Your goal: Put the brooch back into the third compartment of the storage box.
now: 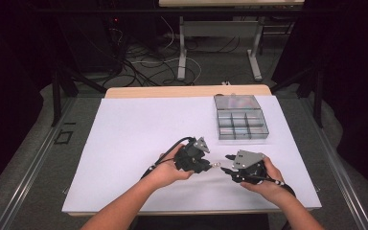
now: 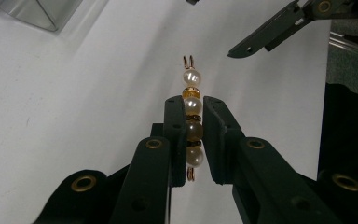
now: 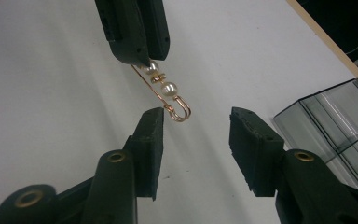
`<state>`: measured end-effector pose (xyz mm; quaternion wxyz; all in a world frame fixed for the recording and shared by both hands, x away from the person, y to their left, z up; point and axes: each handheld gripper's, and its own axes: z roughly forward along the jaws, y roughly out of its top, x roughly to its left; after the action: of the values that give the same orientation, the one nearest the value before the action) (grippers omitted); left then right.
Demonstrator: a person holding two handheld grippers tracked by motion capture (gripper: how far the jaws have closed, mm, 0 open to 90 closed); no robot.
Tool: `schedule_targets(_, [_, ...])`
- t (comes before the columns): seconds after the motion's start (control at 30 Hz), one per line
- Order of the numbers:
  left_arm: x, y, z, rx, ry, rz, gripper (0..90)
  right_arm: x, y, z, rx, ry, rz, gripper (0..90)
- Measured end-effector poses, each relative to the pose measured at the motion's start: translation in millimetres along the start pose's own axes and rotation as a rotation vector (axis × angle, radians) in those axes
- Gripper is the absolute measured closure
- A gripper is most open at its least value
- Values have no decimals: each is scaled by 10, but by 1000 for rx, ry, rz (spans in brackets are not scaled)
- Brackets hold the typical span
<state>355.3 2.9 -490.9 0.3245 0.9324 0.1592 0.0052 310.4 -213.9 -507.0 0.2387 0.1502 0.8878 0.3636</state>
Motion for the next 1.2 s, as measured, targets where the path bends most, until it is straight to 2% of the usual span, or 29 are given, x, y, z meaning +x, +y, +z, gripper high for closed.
schedule_targets(0.03, [-2,6,3,2,3,9,804,-2,4,1,8,19,-10,580])
schedule_targets(0.4, [-64,55,40,8,-12,34,804,41,50,80,43,63,-66,623])
schedule_targets(0.77, [-77,66,48,9,-24,43,804,48,58,123,71,70,-110,651])
schedule_targets(0.8, [-77,66,48,9,-24,43,804,49,62,131,67,73,-132,661])
schedule_targets(0.83, [-78,66,48,9,-26,43,804,61,59,127,79,76,-115,671])
schedule_targets(0.93, [-81,67,52,20,-31,54,804,68,61,131,78,89,-127,678])
schedule_targets(1.2, [-86,60,73,36,-50,70,804,104,70,147,85,111,-190,724])
